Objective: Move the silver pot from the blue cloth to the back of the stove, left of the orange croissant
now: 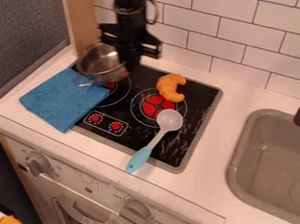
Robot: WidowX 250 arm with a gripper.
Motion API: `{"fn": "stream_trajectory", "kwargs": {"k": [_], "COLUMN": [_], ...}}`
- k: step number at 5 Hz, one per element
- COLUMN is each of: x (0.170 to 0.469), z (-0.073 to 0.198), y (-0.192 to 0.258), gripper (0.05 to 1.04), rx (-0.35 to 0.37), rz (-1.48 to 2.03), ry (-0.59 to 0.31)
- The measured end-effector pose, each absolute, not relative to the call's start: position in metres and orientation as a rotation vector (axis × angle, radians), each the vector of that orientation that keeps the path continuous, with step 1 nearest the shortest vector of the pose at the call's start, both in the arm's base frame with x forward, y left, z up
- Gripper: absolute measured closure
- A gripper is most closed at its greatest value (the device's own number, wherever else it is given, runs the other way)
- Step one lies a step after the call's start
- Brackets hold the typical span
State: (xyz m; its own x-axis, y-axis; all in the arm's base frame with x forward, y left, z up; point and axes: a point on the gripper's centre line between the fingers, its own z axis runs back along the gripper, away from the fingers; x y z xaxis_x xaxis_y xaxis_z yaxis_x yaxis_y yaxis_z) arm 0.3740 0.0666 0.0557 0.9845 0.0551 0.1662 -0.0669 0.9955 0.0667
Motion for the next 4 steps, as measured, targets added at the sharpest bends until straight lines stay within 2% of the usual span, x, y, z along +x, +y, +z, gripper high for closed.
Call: {"fn": "stream_trajectory", "kwargs": {"k": [1,2,3,4], "x": [0.396,0.405,0.404,0.397], "z": [0.042,0.032,0.023,0.019], "y": [0.057,0.058,0.058,0.054], "gripper": [1.01,0.979,0.804,0.524], "rx": [0.093,0.105,0.111,0.089], "rz": [0.048,0.05,0.049,0.044], "ry": [-0.143,-0.13,-0.109,-0.089]}}
